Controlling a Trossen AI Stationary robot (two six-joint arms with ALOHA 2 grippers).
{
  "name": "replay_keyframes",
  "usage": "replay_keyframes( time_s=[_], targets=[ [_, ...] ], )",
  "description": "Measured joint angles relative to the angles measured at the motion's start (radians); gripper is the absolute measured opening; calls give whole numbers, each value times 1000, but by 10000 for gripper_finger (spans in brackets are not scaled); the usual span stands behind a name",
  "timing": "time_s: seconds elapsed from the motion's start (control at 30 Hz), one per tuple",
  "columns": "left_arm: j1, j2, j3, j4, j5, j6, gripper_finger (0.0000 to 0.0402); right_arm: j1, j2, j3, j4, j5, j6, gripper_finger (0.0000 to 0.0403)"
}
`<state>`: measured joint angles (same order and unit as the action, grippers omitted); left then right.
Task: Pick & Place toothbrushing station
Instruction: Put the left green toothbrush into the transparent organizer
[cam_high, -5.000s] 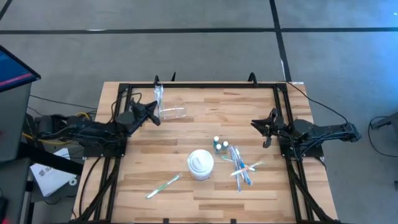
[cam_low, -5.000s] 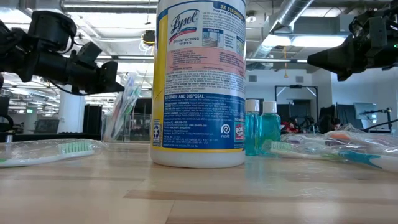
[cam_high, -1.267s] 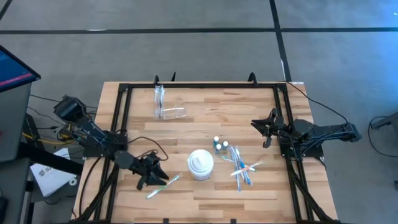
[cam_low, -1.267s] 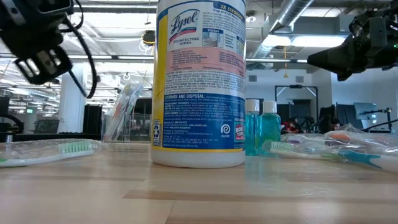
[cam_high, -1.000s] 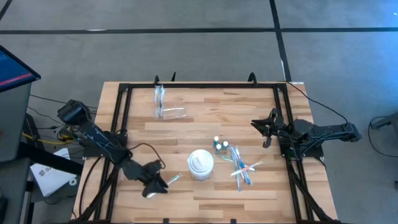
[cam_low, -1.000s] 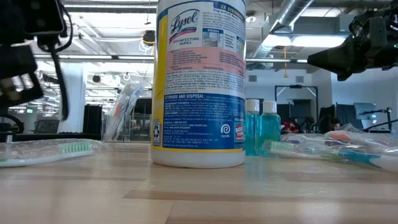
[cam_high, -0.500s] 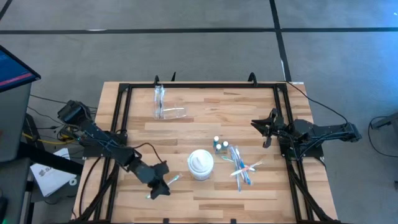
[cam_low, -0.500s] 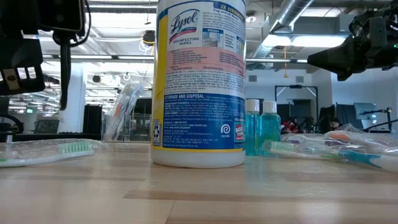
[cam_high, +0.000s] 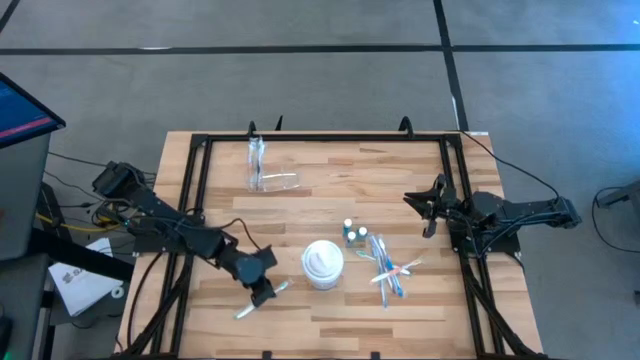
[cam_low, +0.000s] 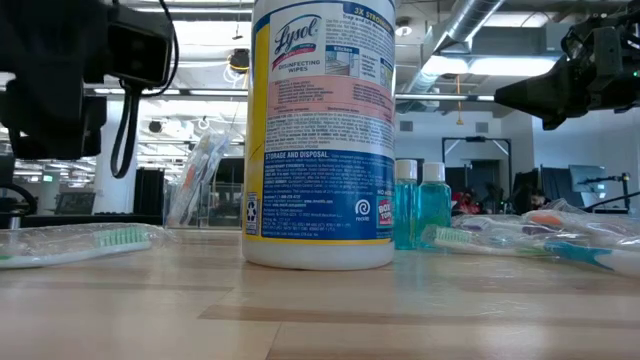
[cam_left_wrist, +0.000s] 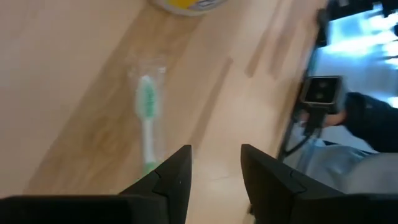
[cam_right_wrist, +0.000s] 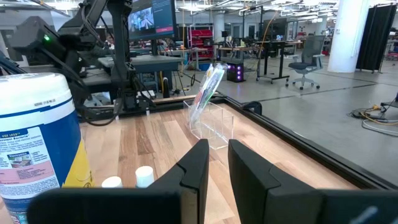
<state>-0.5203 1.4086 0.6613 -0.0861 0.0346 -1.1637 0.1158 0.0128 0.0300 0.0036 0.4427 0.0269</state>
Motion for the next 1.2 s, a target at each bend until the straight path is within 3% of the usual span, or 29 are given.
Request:
replay_keyframes(
  time_s=[1.2],
  targets=[
    [9,170,0,-8,-6,33,133,0,0,0,0,0,0,54]
  ],
)
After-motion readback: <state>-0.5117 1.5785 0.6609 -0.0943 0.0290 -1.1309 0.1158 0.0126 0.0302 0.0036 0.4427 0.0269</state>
